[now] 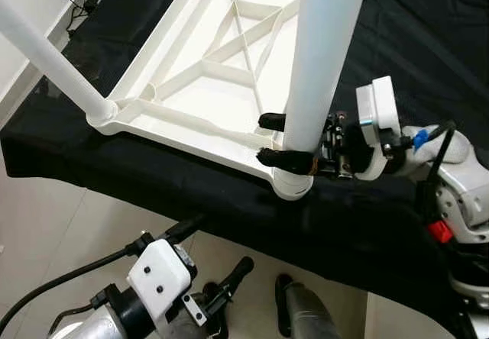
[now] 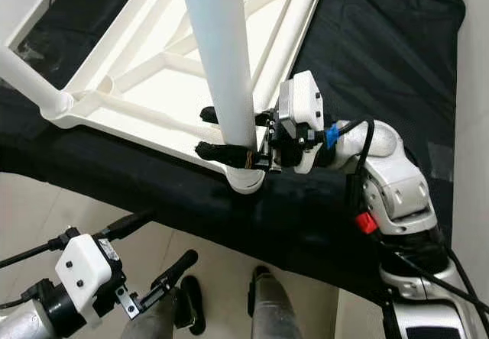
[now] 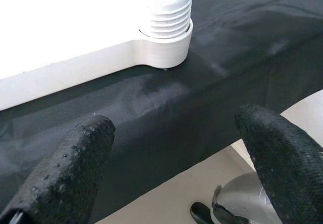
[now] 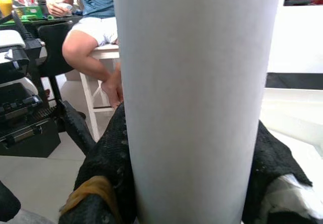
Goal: Building children table
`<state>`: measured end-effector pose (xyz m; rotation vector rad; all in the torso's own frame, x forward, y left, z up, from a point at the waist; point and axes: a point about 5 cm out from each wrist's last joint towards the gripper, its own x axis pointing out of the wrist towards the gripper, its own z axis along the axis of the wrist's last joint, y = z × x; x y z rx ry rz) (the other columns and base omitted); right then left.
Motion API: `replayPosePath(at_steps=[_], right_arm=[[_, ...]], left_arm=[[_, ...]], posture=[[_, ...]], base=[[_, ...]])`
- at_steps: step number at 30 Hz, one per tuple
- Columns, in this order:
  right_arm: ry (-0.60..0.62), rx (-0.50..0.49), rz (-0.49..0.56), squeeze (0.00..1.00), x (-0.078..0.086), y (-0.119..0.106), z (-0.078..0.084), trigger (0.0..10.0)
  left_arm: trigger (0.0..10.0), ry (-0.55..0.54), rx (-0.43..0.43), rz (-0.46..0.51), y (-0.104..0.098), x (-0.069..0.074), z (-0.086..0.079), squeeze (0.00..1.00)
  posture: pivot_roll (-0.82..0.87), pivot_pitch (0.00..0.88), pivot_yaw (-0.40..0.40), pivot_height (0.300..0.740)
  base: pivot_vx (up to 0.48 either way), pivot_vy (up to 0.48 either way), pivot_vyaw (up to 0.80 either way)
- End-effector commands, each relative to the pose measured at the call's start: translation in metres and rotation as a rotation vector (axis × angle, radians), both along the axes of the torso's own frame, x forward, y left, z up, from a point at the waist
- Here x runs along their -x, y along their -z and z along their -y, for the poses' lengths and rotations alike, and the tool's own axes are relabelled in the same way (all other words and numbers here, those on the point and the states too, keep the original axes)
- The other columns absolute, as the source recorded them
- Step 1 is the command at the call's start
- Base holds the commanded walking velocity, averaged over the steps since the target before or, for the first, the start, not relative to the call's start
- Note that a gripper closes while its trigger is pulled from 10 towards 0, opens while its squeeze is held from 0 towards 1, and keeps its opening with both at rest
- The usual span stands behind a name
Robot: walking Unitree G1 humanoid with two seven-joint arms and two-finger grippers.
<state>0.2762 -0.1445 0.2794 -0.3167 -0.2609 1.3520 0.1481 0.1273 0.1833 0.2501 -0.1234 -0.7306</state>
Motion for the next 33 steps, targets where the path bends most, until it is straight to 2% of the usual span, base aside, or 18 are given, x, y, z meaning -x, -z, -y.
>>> replayPosePath(at_steps=[1,13,17,33], right_arm=[[0.098,0.079,-0.168,0.00,-0.006,0.036,0.004,10.0],[0.204,0.069,-0.134,0.00,-0.002,0.034,0.005,10.0],[0.320,0.032,-0.122,0.00,0.003,0.039,0.008,10.0],[0.475,-0.035,-0.126,0.00,0.014,0.047,0.008,10.0]], left_arm=[[10.0,0.008,-0.004,-0.017,0.002,0.003,0.000,0.00],[10.0,0.007,-0.006,-0.013,0.002,0.002,0.000,0.00],[10.0,0.005,-0.006,-0.010,0.002,0.001,0.000,0.00],[10.0,0.006,-0.010,-0.009,0.003,-0.001,-0.002,0.00]], posture=[[0.03,0.398,0.075,0.740],[0.02,0.400,0.075,0.740],[0.02,0.399,0.074,0.740],[0.01,0.397,0.077,0.740]], base=[[0.000,0.000,0.00],[0.000,0.000,0.00],[0.000,0.000,0.00],[0.000,0.000,0.00]])
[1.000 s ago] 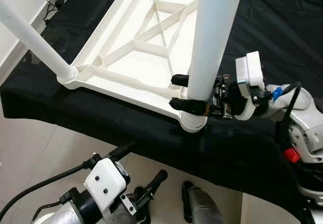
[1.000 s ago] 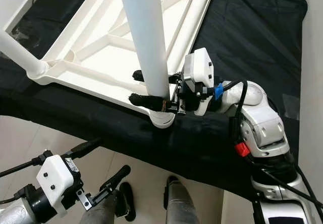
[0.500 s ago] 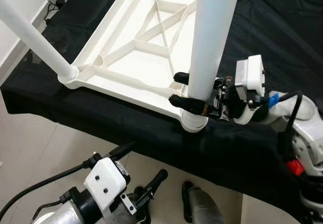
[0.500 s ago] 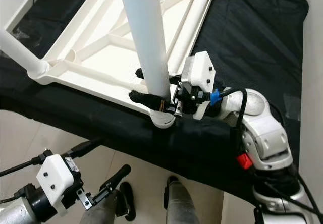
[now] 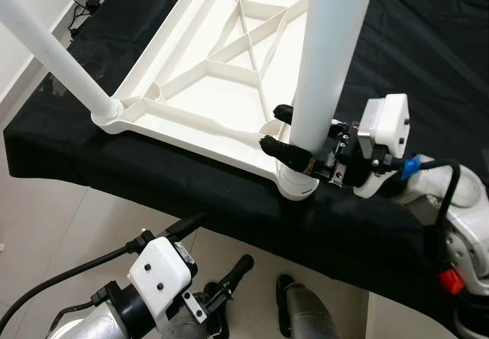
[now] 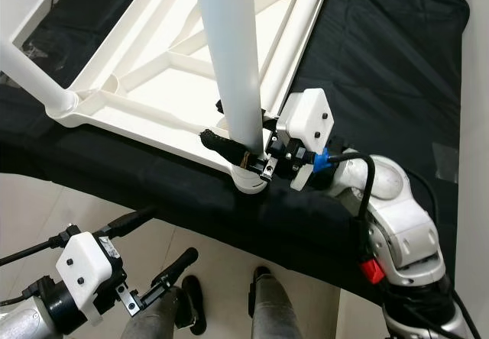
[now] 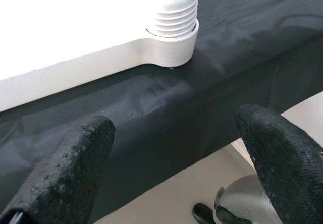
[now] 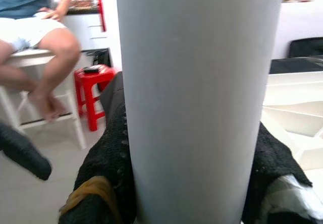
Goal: Building children table
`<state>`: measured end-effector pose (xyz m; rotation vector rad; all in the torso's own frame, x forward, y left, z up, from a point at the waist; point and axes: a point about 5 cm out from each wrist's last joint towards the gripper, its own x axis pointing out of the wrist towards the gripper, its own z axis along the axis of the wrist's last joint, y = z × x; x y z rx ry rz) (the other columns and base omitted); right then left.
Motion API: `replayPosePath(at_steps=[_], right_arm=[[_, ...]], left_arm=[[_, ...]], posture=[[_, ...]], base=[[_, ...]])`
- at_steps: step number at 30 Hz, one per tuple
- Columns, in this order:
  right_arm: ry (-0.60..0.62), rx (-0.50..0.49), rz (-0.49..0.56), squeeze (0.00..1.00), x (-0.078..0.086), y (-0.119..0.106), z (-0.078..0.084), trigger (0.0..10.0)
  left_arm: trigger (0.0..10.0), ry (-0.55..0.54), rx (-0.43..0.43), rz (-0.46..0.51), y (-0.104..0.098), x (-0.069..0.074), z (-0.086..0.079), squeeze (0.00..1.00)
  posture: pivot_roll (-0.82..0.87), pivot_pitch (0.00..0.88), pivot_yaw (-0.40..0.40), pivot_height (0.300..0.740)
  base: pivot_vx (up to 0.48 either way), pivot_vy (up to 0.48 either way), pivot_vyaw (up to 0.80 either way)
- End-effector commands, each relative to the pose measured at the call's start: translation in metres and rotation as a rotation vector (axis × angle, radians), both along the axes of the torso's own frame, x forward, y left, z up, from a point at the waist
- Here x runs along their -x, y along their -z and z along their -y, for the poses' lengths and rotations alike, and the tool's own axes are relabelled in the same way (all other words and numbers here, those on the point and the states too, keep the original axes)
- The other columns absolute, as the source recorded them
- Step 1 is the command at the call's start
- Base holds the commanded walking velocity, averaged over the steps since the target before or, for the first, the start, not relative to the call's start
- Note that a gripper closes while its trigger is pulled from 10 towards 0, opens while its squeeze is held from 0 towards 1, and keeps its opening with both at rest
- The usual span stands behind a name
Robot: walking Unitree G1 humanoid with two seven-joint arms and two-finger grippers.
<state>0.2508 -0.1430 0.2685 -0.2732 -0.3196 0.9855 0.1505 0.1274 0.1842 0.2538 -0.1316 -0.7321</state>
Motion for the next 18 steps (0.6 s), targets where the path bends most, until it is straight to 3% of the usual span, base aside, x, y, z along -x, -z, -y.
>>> replayPosePath(at_steps=[1,18], right_arm=[[0.123,0.058,-0.196,0.00,-0.011,0.037,0.009,10.0],[0.447,-0.121,-0.198,0.00,0.021,0.051,-0.010,10.0]], left_arm=[[10.0,0.004,-0.010,-0.018,0.004,0.002,-0.002,0.00],[10.0,0.000,-0.012,-0.015,0.006,-0.001,-0.003,0.00]], posture=[[0.01,0.397,0.077,0.740],[-0.01,0.384,0.072,0.740]], base=[[0.000,0.000,0.00],[0.000,0.000,0.00]])
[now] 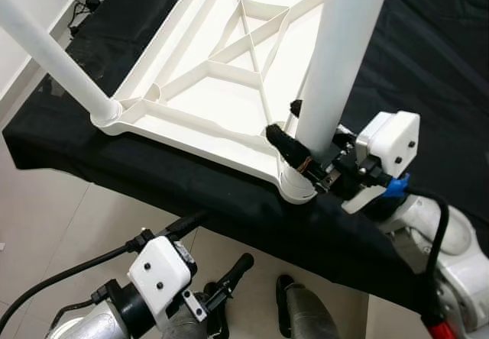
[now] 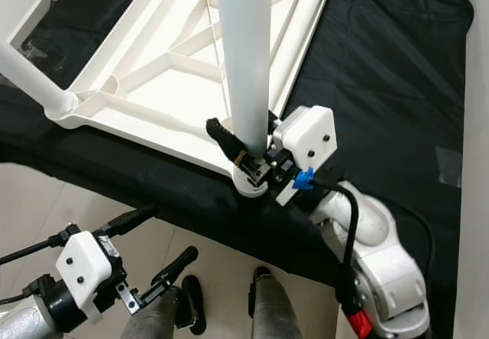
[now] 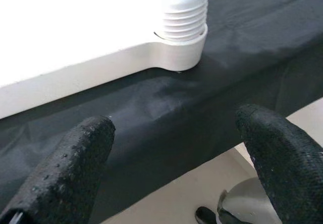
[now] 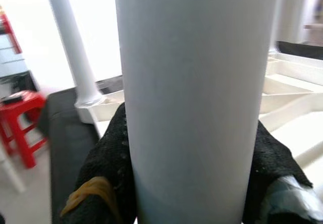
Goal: Building children table
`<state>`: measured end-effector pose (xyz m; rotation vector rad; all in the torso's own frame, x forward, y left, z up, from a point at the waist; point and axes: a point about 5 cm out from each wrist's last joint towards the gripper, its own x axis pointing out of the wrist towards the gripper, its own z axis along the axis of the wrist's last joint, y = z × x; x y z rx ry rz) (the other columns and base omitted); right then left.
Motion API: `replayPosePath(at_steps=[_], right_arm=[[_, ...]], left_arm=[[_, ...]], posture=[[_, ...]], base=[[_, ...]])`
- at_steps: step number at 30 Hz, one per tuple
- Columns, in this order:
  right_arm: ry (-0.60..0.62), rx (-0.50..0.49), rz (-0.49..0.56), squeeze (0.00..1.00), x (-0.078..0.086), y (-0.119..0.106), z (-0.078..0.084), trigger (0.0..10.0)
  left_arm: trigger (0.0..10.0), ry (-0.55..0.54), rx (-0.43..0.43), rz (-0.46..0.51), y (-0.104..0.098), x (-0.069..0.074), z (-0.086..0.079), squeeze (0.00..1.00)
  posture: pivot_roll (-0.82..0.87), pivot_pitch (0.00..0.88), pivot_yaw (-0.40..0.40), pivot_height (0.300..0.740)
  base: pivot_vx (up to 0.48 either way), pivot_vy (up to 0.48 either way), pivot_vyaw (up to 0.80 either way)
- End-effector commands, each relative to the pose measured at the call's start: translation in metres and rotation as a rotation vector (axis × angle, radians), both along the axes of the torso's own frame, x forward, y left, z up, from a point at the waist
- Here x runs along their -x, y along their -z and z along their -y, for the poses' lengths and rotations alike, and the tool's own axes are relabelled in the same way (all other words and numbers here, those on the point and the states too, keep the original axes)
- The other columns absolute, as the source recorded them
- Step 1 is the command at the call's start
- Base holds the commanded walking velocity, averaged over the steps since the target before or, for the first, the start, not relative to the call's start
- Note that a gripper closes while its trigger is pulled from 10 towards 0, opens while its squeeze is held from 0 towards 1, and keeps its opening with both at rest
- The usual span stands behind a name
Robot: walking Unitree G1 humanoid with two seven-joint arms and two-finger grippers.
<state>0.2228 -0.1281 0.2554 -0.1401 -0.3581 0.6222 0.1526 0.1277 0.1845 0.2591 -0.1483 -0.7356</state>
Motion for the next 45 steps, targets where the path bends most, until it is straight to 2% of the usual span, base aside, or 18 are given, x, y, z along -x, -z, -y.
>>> replayPosePath(at_steps=[1,10,16,22,27,28,32,40,45], right_arm=[[0.096,0.041,-0.219,0.00,-0.007,0.038,0.005,10.0],[0.135,-0.017,-0.191,0.00,0.013,0.041,-0.005,10.0],[0.131,0.001,-0.178,0.00,0.016,0.042,-0.006,10.0],[0.095,0.065,-0.152,0.00,0.018,0.042,-0.014,10.0],[0.063,0.115,-0.151,0.00,0.017,0.042,-0.019,10.0],[-0.005,0.224,-0.161,0.00,0.016,0.044,-0.027,10.0],[-0.036,0.298,-0.194,0.00,0.011,0.049,-0.030,10.0],[-0.033,0.323,-0.235,0.00,-0.001,0.050,-0.030,10.0],[0.014,0.294,-0.277,0.00,-0.006,0.052,-0.025,10.0]], left_arm=[[10.0,-0.006,-0.013,-0.032,0.007,0.001,-0.003,0.00],[10.0,-0.006,-0.016,-0.032,0.009,0.000,-0.004,0.00],[10.0,-0.005,-0.017,-0.032,0.010,0.001,-0.004,0.00],[10.0,-0.004,-0.017,-0.031,0.010,0.000,-0.004,0.00],[10.0,-0.003,-0.017,-0.030,0.009,0.000,-0.004,0.00],[10.0,-0.003,-0.015,-0.027,0.009,0.000,-0.003,0.00],[10.0,-0.004,-0.012,-0.023,0.008,0.000,-0.002,0.00],[10.0,-0.007,-0.009,-0.018,0.007,0.001,-0.001,0.00],[10.0,-0.011,-0.006,-0.016,0.007,0.001,-0.001,0.00]], posture=[[-0.01,0.384,0.072,0.740],[-0.01,0.373,0.074,0.740],[-0.01,0.368,0.074,0.740],[-0.01,0.364,0.074,0.740],[-0.02,0.365,0.072,0.740],[-0.02,0.369,0.069,0.740],[-0.01,0.375,0.062,0.740],[-0.01,0.379,0.053,0.740],[-0.01,0.383,0.047,0.740]], base=[[0.000,0.000,0.00],[0.000,0.000,0.00],[0.000,0.000,0.00],[0.000,0.000,0.00],[0.000,0.000,0.00],[0.000,0.000,0.00],[0.000,0.000,0.00],[0.000,0.000,0.00],[0.000,0.000,0.00]])
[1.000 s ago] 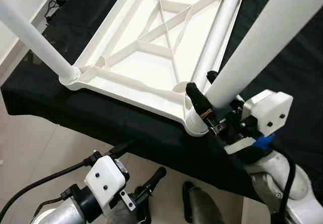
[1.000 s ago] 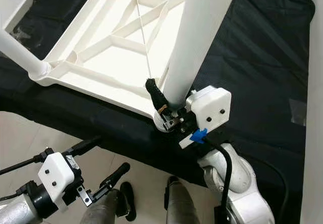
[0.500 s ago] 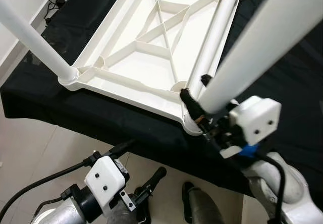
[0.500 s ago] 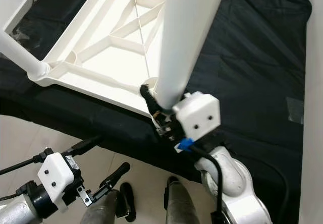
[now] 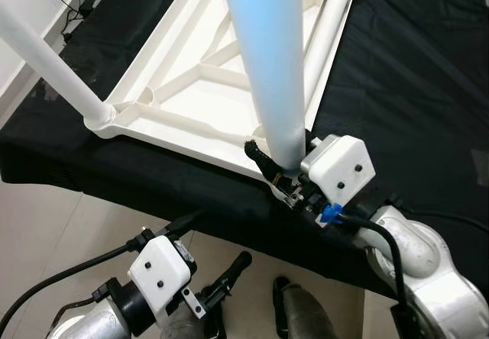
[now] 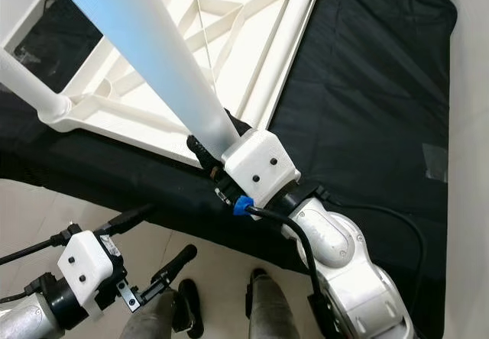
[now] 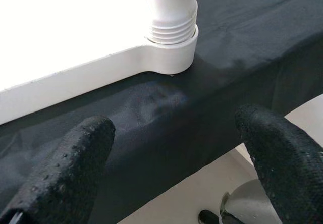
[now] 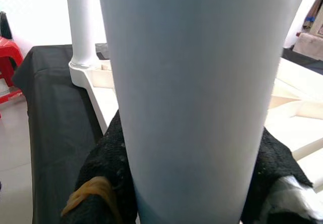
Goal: Building children table
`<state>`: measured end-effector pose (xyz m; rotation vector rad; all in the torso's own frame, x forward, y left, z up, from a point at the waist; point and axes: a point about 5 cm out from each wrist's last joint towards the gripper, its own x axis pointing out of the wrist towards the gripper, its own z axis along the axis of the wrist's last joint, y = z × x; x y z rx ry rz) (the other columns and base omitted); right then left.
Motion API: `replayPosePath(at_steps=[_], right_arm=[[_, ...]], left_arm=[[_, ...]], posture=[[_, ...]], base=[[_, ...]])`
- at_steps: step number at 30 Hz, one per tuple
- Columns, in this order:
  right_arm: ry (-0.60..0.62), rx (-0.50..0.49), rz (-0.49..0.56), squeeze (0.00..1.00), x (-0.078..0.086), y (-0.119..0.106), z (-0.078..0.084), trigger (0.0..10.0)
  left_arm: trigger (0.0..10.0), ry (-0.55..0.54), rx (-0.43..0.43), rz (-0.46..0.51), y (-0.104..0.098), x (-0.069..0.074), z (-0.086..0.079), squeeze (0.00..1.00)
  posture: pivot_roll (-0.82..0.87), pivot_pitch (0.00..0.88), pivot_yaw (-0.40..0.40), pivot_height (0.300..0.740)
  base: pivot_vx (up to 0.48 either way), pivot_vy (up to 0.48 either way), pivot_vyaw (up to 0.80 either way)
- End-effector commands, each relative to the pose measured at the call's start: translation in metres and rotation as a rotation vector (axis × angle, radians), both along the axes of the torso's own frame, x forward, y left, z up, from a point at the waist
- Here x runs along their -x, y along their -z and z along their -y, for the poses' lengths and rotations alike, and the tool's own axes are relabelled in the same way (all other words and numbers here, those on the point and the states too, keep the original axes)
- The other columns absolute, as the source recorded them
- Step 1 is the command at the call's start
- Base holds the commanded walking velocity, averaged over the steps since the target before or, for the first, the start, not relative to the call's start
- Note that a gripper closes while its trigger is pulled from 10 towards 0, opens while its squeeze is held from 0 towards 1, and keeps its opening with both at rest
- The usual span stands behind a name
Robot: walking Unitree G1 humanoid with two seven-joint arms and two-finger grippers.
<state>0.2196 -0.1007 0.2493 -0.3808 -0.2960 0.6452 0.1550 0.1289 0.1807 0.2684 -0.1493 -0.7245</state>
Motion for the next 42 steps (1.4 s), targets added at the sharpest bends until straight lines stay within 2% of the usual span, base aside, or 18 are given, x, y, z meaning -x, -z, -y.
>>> replayPosePath(at_steps=[1,4,9,17,22,31,33,35,37,42], right_arm=[[0.050,0.038,-0.305,0.00,-0.010,0.046,0.005,10.0],[0.118,0.030,-0.358,0.00,-0.011,0.053,0.012,10.0],[0.139,0.026,-0.382,0.00,-0.012,0.055,0.013,10.0],[0.283,-0.091,-0.448,0.00,-0.022,0.057,0.027,10.0],[0.311,-0.111,-0.448,0.00,-0.022,0.057,0.031,10.0],[0.294,-0.164,-0.400,0.00,-0.018,0.051,0.029,10.0],[0.241,-0.216,-0.355,0.00,-0.012,0.046,0.023,10.0],[0.241,-0.216,-0.355,0.00,-0.012,0.046,0.023,10.0],[0.198,-0.251,-0.329,0.00,-0.003,0.045,0.021,10.0],[0.169,-0.286,-0.314,0.00,0.005,0.045,0.024,10.0]], left_arm=[[10.0,0.000,0.002,-0.021,0.003,0.003,0.001,0.00],[10.0,0.000,0.002,-0.022,0.003,0.003,0.001,0.00],[10.0,0.000,0.002,-0.022,0.004,0.003,0.000,0.00],[10.0,-0.002,0.000,-0.021,0.004,0.002,0.000,0.00],[10.0,-0.002,-0.001,-0.021,0.004,0.002,0.000,0.00],[10.0,-0.002,-0.001,-0.021,0.004,0.002,0.000,0.00],[10.0,-0.002,-0.002,-0.021,0.004,0.002,-0.001,0.00],[10.0,-0.002,-0.002,-0.021,0.004,0.002,-0.001,0.00],[10.0,-0.002,-0.003,-0.022,0.004,0.002,-0.001,0.00],[10.0,-0.001,-0.004,-0.023,0.004,0.002,-0.002,0.00]], posture=[[-0.01,0.383,0.047,0.740],[-0.02,0.383,0.047,0.740],[-0.02,0.382,0.046,0.740],[-0.02,0.382,0.047,0.740],[-0.02,0.383,0.047,0.740],[-0.02,0.383,0.051,0.740],[-0.02,0.380,0.052,0.740],[-0.02,0.380,0.052,0.740],[-0.02,0.379,0.054,0.740],[-0.02,0.378,0.055,0.740]], base=[[0.000,0.000,0.00],[0.000,0.000,0.00],[0.000,0.000,0.00],[0.000,0.000,0.00],[0.000,0.000,0.00],[0.000,0.000,0.00],[0.000,0.000,0.00],[0.000,0.000,0.00],[0.000,0.000,0.00],[0.000,0.000,0.00]])
